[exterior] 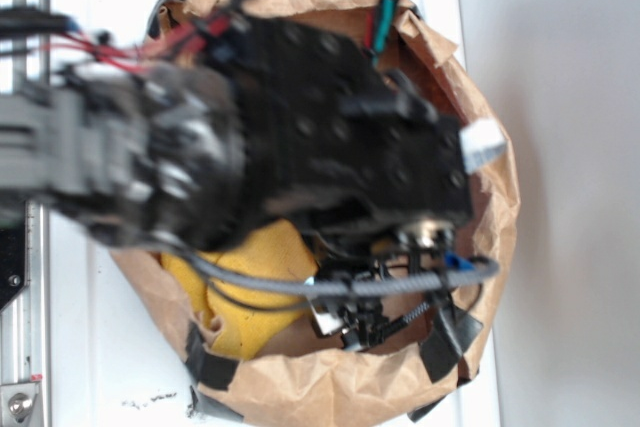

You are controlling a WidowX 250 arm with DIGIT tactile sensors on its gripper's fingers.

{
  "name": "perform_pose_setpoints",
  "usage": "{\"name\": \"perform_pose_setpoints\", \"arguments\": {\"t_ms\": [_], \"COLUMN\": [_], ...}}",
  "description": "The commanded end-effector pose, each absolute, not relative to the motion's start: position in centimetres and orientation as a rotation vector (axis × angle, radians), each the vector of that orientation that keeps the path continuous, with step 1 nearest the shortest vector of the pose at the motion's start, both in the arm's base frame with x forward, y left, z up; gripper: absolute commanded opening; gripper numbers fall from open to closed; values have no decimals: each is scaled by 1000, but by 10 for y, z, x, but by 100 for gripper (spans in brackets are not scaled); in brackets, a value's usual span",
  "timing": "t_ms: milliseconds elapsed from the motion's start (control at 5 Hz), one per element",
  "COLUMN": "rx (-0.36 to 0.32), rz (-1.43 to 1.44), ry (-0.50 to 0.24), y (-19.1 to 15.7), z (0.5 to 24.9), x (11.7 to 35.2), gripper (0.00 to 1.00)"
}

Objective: Grab the yellow cloth.

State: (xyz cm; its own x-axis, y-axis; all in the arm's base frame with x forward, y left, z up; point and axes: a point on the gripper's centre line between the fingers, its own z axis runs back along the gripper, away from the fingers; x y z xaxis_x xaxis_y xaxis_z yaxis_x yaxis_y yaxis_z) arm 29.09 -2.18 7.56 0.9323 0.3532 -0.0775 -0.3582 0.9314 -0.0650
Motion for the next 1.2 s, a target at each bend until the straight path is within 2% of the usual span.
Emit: {"name": "perform_pose_setpoints", "arguments": {"t_ms": [0,400,600,800,1000], "rx": [-46,-46,-130,-187,-202], "rz": [394,394,282,221,173], "ry": [38,38,-31,-43,-66], "y": [-18,-18,-36,-54,-65], "z": [82,82,89,95,93], "x": [299,299,256,213,189], "gripper": [100,100,100,100,100]}}
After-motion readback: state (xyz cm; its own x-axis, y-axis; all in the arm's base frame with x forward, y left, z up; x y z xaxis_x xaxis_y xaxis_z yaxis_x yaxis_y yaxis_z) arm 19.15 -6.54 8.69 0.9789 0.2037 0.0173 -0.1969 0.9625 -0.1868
